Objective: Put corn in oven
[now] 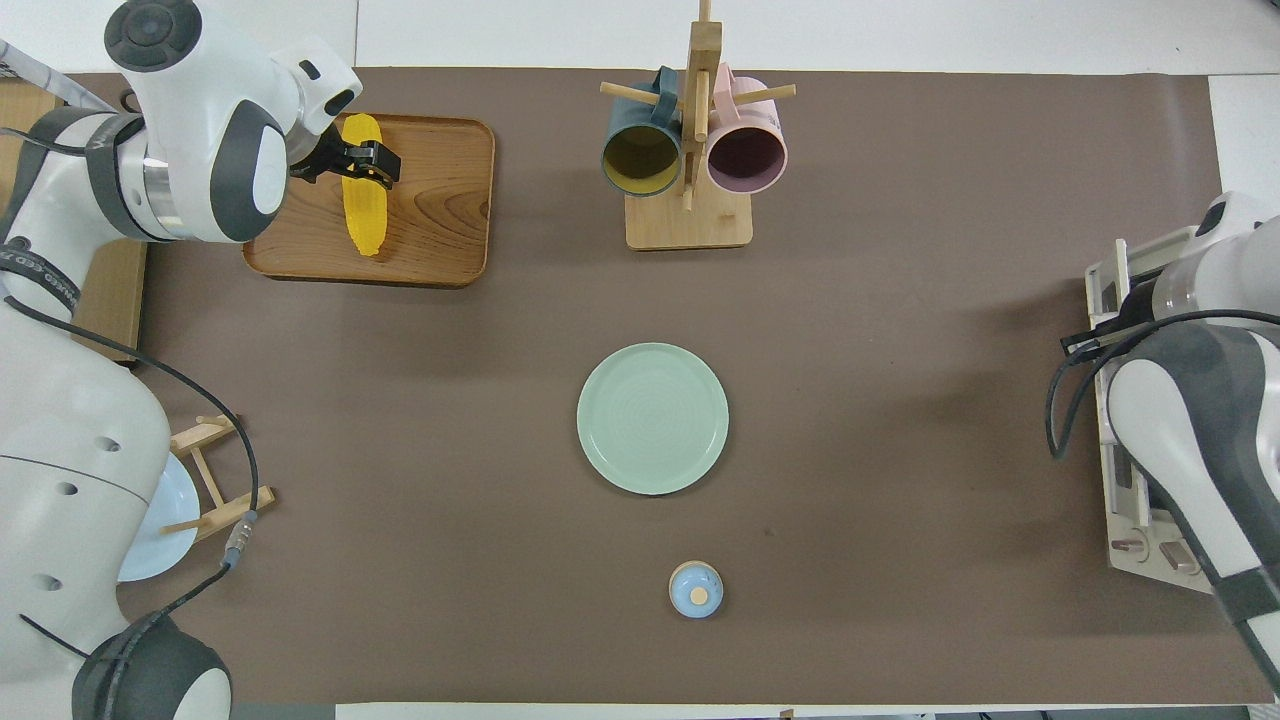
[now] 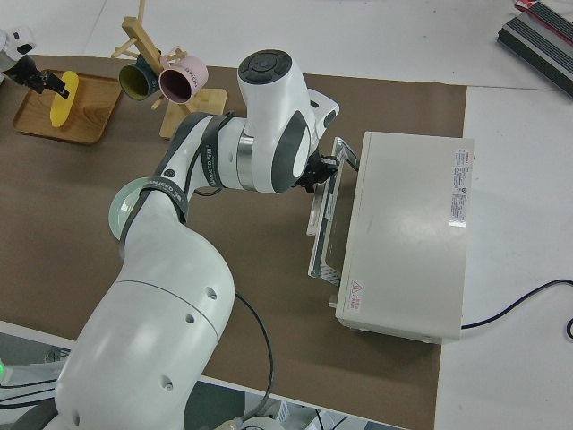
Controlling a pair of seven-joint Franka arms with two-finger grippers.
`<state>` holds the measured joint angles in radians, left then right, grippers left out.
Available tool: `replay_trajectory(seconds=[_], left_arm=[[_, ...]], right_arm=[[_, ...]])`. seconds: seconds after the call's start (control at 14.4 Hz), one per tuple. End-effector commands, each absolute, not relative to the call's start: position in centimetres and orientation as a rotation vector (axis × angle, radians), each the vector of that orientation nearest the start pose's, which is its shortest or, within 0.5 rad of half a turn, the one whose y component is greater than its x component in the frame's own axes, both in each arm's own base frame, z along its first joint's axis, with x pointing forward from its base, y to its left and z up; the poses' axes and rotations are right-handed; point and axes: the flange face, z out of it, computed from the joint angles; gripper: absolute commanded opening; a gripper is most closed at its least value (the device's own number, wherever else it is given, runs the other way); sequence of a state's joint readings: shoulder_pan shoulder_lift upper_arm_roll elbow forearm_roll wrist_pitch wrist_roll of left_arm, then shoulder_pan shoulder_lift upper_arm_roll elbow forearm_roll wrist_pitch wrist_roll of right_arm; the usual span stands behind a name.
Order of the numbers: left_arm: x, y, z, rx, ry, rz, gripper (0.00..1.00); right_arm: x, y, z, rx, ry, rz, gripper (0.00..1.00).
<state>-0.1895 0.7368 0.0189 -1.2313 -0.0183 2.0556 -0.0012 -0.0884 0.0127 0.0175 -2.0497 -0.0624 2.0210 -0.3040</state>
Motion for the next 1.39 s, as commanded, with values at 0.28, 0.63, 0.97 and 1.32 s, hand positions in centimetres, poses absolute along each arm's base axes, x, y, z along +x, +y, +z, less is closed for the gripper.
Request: replay_trajectory(seconds=[0.28,0.63,0.97,1.32], left_arm=[[76.0,-13.0,31.7,-3.167,0.274,-0.191,1.00],[76.1,-12.4,31.6,-3.169,0.269,-0.203,0.21],[75.9,-13.1,32.1,-3.198,0.251,-0.192,0.00],[75.1,-13.3,35.0,-3.256,0.213,-0.130,0.00]], right_arm=[[54.6,-2.2,39.8,-3.154,-0.370,0.059,0.00],[53.9,-1.8,38.9,-3.153,-0.362,0.051,0.00],[53.6,-1.3,38.1,-3.157,-0.337,0.038,0.00],[54.0,0.1,37.1,-3.156,-0.346,0.017,0.00]])
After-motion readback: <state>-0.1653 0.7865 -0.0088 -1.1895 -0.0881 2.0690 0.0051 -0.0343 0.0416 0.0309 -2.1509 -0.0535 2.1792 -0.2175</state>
